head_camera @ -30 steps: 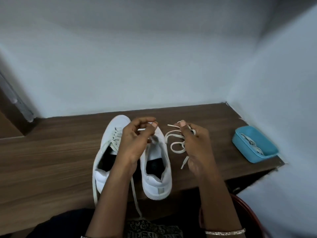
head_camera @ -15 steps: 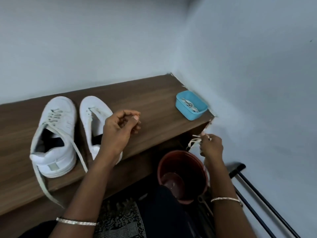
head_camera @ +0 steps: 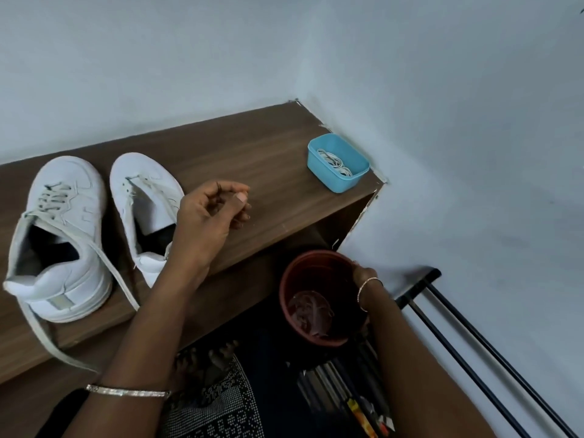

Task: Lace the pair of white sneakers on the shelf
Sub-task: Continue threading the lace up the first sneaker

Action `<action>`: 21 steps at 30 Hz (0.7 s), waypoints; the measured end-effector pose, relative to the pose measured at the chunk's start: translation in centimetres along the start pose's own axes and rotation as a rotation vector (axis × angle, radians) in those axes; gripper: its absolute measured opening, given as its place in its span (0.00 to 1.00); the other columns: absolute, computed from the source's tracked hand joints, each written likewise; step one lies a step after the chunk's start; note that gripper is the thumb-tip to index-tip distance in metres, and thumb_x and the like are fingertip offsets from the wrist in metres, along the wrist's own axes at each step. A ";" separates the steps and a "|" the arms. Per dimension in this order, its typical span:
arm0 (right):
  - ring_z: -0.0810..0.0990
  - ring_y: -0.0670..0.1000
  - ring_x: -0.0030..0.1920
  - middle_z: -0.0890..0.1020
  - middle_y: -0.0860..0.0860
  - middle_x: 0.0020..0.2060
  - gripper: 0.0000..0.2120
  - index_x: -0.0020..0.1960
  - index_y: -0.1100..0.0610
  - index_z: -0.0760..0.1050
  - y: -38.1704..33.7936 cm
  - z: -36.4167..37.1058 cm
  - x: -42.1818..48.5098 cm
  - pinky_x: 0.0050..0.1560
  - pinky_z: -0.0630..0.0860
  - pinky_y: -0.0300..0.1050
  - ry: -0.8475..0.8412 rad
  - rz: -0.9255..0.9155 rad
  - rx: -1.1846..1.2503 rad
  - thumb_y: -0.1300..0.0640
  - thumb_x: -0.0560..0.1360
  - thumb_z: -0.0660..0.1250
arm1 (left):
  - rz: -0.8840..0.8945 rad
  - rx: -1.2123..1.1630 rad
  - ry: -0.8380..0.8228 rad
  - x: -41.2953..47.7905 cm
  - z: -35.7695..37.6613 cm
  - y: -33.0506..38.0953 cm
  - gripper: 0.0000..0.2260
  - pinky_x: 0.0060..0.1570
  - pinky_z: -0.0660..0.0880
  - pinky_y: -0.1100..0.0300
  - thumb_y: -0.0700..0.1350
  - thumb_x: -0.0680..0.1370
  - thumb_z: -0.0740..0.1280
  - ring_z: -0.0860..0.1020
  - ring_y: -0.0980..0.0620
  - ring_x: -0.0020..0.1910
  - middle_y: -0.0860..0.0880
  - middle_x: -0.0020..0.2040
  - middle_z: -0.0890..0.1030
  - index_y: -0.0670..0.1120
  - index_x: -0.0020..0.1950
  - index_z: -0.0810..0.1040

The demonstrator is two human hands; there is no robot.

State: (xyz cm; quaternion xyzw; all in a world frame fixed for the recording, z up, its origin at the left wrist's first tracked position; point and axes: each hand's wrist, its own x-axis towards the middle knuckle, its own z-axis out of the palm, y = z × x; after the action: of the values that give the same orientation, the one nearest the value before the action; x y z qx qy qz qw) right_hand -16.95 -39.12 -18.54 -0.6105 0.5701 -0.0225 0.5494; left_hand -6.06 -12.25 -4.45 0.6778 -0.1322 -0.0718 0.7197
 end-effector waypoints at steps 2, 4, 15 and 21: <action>0.77 0.64 0.60 0.78 0.64 0.61 0.22 0.68 0.71 0.71 -0.8 -0.6 0.0 0.59 0.73 0.52 0.024 0.042 0.047 0.54 0.84 0.59 | 0.002 0.000 0.002 0.1 0.2 0.0 0.05 0.39 0.78 0.63 0.37 0.80 0.68 0.81 0.53 0.37 0.47 0.39 0.83 0.44 0.52 0.82; 0.78 0.62 0.47 0.79 0.63 0.55 0.20 0.65 0.70 0.74 -1.8 -1.0 -0.1 0.49 0.74 0.52 0.008 0.044 0.108 0.55 0.83 0.59 | 0.001 0.002 0.001 0.1 0.4 0.0 0.05 0.39 0.78 0.62 0.38 0.79 0.68 0.81 0.53 0.37 0.47 0.39 0.83 0.45 0.52 0.82; 0.83 0.49 0.41 0.85 0.51 0.39 0.07 0.51 0.58 0.82 -12.9 5.0 -13.2 0.44 0.76 0.43 -0.224 -0.431 0.375 0.60 0.80 0.65 | 0.096 0.008 0.136 0.3 -2.3 3.3 0.05 0.39 0.79 0.62 0.35 0.79 0.67 0.80 0.54 0.35 0.47 0.38 0.81 0.42 0.52 0.82; 0.83 0.47 0.33 0.84 0.53 0.33 0.08 0.44 0.56 0.82 -15.1 13.4 -21.9 0.35 0.77 0.36 -0.451 -0.627 0.415 0.64 0.79 0.66 | 0.131 0.108 0.295 0.5 -7.4 4.9 0.04 0.40 0.79 0.61 0.38 0.79 0.68 0.82 0.52 0.36 0.46 0.40 0.83 0.44 0.52 0.82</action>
State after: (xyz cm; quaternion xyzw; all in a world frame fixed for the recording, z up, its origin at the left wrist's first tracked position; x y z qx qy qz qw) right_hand -5.68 -18.59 -0.19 -0.6204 0.2063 -0.1682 0.7378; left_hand -3.84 -4.92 0.13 0.7087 -0.0727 0.0827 0.6968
